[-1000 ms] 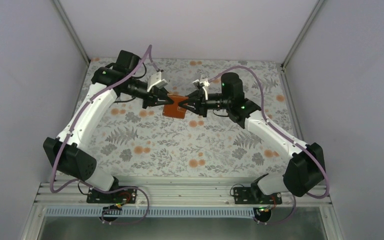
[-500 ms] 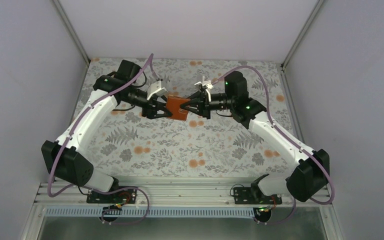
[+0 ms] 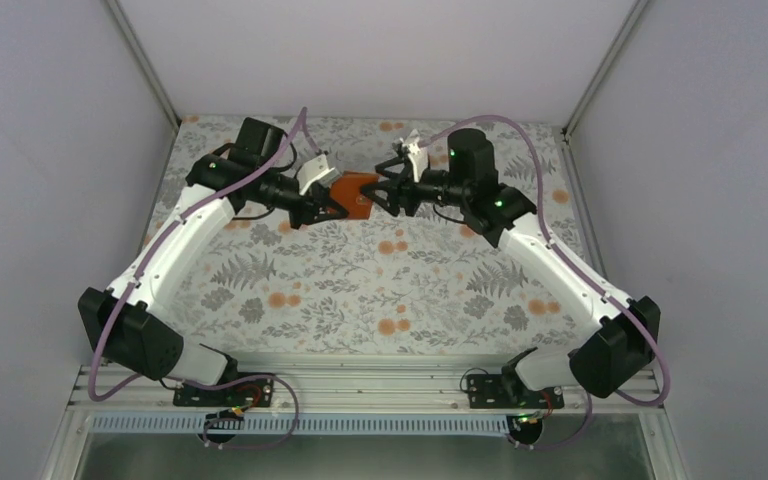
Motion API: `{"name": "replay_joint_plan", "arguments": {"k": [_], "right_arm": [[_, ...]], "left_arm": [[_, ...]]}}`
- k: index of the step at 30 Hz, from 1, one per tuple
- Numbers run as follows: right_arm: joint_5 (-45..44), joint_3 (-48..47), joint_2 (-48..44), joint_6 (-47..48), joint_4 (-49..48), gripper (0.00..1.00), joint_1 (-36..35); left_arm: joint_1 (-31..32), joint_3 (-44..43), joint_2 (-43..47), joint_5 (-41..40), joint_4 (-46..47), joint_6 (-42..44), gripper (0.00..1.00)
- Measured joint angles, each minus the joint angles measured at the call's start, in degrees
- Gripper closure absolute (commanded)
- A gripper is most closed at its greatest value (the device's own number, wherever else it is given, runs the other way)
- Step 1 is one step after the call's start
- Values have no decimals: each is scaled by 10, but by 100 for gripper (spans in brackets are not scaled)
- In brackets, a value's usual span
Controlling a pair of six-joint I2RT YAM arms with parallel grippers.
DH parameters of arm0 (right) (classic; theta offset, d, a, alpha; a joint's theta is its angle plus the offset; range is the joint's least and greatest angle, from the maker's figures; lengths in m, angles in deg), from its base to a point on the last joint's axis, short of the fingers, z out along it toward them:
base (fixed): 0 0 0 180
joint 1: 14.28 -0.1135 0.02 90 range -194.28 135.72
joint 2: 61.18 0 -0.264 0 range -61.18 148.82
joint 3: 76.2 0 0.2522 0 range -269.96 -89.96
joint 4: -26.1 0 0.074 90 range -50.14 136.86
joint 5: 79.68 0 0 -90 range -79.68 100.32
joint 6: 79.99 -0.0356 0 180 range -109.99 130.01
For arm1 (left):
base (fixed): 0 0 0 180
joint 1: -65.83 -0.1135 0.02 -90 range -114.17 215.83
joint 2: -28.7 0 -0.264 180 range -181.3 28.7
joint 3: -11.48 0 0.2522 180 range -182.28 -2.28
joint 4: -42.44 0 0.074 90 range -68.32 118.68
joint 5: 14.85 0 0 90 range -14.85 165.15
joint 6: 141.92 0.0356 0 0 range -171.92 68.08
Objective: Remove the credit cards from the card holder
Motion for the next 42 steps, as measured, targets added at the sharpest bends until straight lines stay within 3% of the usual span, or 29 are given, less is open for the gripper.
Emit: {"name": "replay_joint_plan", "arguments": {"k": [7, 11, 25, 31, 38, 42], "right_arm": [[-339, -37, 0, -127, 37, 54, -49], [-428, -45, 14, -180, 45, 55, -129], [-429, -112, 123, -253, 40, 73, -148], [-438, -113, 133, -264, 40, 96, -148], [-449, -100, 128, -268, 31, 96, -143], [-461, -32, 97, -268, 21, 96, -95]], "left_arm": [[-1, -1, -3, -168, 73, -126, 98], [0, -2, -4, -204, 90, -154, 98], [-3, -2, -4, -261, 95, -181, 98], [-3, -2, -5, -271, 95, -183, 98], [-3, -2, -5, -276, 102, -182, 98], [3, -2, -1, -260, 101, -177, 98]]}}
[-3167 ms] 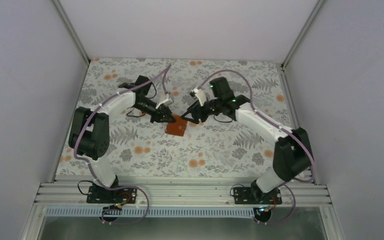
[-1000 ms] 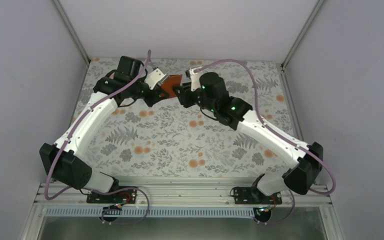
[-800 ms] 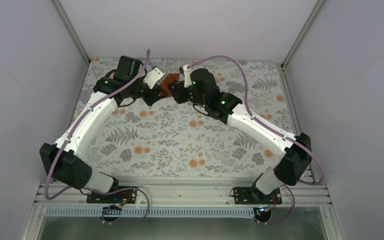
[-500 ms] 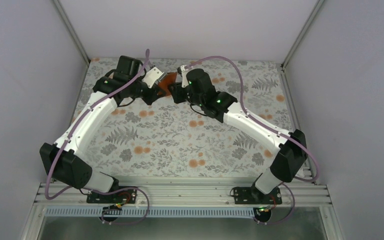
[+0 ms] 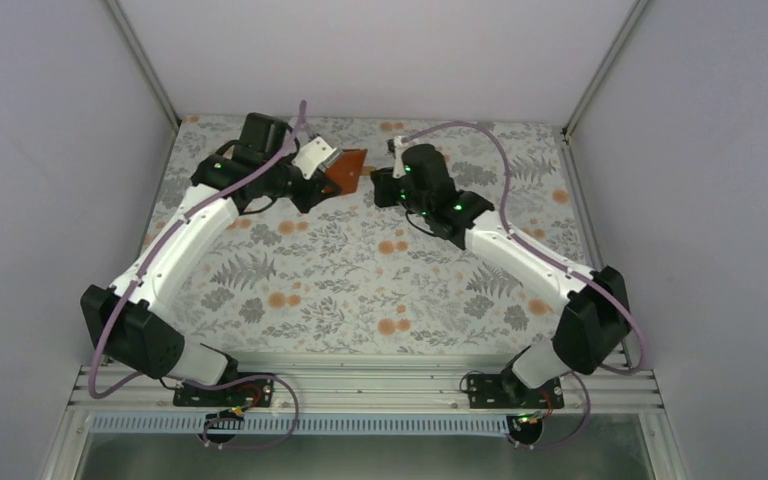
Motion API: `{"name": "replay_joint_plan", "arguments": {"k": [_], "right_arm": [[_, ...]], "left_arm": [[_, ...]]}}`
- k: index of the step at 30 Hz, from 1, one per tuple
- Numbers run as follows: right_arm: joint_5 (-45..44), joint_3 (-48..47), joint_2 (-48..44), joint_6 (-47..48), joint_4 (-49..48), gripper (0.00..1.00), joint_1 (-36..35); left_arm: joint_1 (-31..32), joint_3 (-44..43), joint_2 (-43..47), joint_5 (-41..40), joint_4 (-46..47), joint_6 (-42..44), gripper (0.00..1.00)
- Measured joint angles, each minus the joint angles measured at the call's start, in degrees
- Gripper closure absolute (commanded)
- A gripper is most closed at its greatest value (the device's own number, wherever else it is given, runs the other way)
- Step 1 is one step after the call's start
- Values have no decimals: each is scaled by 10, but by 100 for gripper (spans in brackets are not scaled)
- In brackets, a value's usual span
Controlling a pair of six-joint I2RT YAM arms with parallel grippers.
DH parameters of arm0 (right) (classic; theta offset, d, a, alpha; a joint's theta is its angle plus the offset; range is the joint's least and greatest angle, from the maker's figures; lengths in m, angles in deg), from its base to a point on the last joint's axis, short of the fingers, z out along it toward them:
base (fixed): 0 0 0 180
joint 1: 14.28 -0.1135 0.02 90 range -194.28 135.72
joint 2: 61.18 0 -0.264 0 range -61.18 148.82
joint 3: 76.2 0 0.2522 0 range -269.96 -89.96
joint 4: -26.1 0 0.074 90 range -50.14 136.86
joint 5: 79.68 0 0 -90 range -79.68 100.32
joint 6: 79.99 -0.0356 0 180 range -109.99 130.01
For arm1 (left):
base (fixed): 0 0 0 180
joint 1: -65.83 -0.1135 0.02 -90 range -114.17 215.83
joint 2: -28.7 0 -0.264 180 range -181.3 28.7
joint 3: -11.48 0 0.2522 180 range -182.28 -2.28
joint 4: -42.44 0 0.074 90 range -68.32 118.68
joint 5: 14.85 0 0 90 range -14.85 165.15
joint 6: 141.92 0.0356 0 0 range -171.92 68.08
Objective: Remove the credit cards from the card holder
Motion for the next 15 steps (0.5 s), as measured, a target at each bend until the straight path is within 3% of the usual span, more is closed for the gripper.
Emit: {"name": "replay_joint_plan", "arguments": {"k": [6, 7, 9, 11, 13, 15], "right_arm": [[111, 133, -97, 23, -55, 93, 100], [113, 152, -111, 36, -50, 82, 130], [120, 165, -117, 67, -24, 49, 177], [148, 165, -113, 106, 1, 32, 190], [190, 165, -115, 136, 17, 5, 186], [250, 165, -127, 167, 22, 1, 183]], "left_arm": [[23, 3, -10, 29, 10, 10, 98], [18, 3, -7, 30, 6, 10, 98], [8, 3, 1, 31, 2, 12, 98], [2, 3, 3, 36, -1, 16, 98], [2, 3, 3, 43, -5, 21, 98], [3, 3, 3, 48, -10, 25, 98]]}}
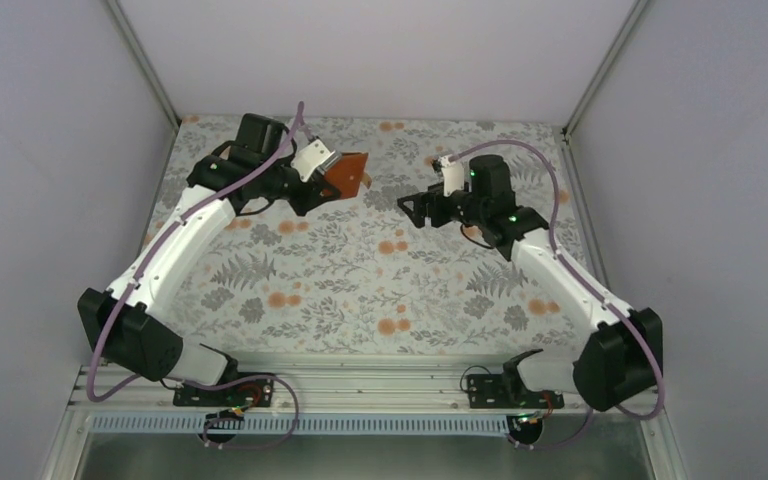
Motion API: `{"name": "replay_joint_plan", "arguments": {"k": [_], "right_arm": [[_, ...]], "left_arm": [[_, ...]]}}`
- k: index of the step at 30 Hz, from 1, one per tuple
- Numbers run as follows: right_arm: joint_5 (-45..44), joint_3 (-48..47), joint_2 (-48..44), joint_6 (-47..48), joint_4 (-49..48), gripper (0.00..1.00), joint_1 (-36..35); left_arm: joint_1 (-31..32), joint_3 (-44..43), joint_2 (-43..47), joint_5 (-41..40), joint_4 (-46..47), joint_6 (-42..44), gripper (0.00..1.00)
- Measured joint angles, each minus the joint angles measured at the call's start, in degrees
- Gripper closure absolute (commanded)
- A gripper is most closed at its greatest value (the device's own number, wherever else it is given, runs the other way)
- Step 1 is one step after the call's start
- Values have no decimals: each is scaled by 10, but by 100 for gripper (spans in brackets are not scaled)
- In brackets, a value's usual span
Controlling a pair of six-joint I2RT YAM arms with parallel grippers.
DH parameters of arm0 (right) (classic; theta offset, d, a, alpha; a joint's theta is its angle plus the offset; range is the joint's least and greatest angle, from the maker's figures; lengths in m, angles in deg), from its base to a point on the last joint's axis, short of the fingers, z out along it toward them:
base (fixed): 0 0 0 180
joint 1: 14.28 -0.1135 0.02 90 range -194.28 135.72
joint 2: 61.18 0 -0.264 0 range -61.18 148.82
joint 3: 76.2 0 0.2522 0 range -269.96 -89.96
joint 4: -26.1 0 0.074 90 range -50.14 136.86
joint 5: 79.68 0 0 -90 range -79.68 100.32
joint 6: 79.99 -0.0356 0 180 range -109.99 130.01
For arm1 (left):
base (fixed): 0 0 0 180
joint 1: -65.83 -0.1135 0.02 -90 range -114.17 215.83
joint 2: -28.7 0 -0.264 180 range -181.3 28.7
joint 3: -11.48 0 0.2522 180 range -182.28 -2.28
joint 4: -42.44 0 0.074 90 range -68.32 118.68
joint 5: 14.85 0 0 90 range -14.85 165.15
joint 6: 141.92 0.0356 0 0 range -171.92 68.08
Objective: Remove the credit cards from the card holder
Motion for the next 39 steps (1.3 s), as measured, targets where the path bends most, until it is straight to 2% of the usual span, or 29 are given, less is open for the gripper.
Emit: {"name": "replay_joint_plan", "arguments": {"k": [4, 8, 13, 16, 21, 27, 33, 35, 39], "right_arm": [[107, 10, -53, 6, -50, 1, -8], [169, 1, -68, -14, -124, 3, -44], [202, -29, -39, -14, -145, 26, -54], [214, -42, -21, -5, -141, 33, -48], [270, -42, -21, 26, -116, 34, -37], [312, -46, -20, 62, -82, 37, -37], [330, -56, -13, 81, -67, 26, -44], [342, -58, -13, 100, -54, 25, -54], [347, -64, -13, 122, -44, 32, -77]], "left_arm": [[2, 0, 0, 2, -2, 8, 98], [2, -2, 0, 24, -13, 22, 98], [2, -16, 1, 95, -47, 71, 98], [2, -23, 6, 144, -75, 110, 98], [1, -26, 23, 205, -121, 169, 98], [3, -27, 29, 235, -142, 197, 98], [3, -27, 29, 240, -143, 203, 98], [6, -27, 29, 241, -143, 204, 98], [17, -20, 29, 243, -142, 206, 98]]}}
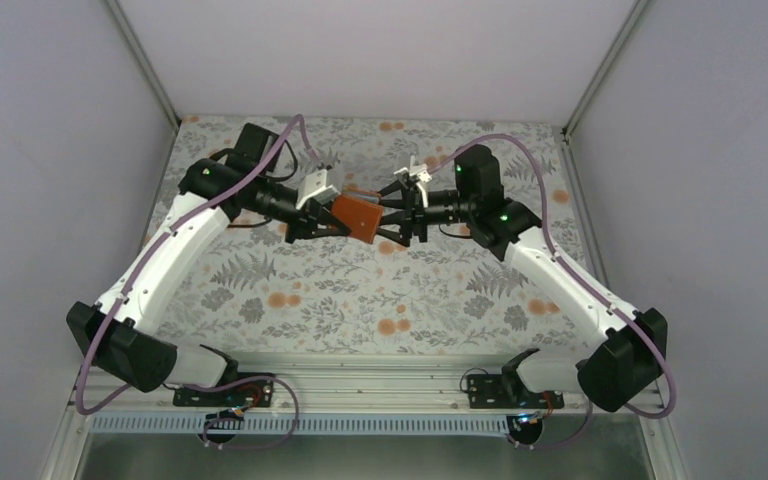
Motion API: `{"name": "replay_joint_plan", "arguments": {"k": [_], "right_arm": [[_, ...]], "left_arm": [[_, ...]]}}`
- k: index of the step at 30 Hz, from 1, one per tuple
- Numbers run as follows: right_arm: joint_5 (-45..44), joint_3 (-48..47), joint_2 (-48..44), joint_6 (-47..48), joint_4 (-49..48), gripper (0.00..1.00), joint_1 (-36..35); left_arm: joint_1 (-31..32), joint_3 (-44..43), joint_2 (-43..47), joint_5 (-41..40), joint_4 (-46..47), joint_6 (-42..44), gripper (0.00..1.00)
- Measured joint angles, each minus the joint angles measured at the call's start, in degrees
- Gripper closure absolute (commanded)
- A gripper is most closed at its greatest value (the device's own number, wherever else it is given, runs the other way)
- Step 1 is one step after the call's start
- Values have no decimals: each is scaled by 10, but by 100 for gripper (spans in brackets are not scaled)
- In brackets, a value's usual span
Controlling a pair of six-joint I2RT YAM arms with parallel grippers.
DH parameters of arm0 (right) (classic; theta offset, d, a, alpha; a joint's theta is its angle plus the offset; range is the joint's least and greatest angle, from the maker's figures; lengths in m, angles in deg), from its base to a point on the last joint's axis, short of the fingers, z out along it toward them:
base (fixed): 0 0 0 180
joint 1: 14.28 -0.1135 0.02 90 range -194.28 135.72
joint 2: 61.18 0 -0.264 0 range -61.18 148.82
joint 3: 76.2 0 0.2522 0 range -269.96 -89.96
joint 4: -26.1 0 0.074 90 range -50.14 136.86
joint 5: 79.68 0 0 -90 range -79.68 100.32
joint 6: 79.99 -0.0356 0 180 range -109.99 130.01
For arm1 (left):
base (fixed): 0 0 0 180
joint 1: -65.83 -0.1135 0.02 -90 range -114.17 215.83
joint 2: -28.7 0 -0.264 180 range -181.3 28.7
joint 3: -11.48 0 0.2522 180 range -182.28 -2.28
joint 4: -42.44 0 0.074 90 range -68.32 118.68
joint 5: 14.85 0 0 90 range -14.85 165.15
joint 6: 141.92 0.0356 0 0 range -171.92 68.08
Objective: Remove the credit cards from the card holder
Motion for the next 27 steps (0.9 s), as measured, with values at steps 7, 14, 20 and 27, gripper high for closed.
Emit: {"name": "replay_joint_plan", "arguments": {"k": [7, 14, 20, 27], "right_arm": [[1, -7, 0, 0, -19, 77, -33], [0, -7, 0, -19, -35, 96, -47], [-160, -29, 16, -99, 3, 96, -49], [-468, -127, 129, -248, 119, 96, -66]], "left_arm": [[34, 16, -1, -5, -3, 3, 98], [34, 14, -2, -18, 2, 1, 18], [39, 14, -3, -137, 68, -68, 0], [40, 14, -48, -315, 143, -154, 0]]}}
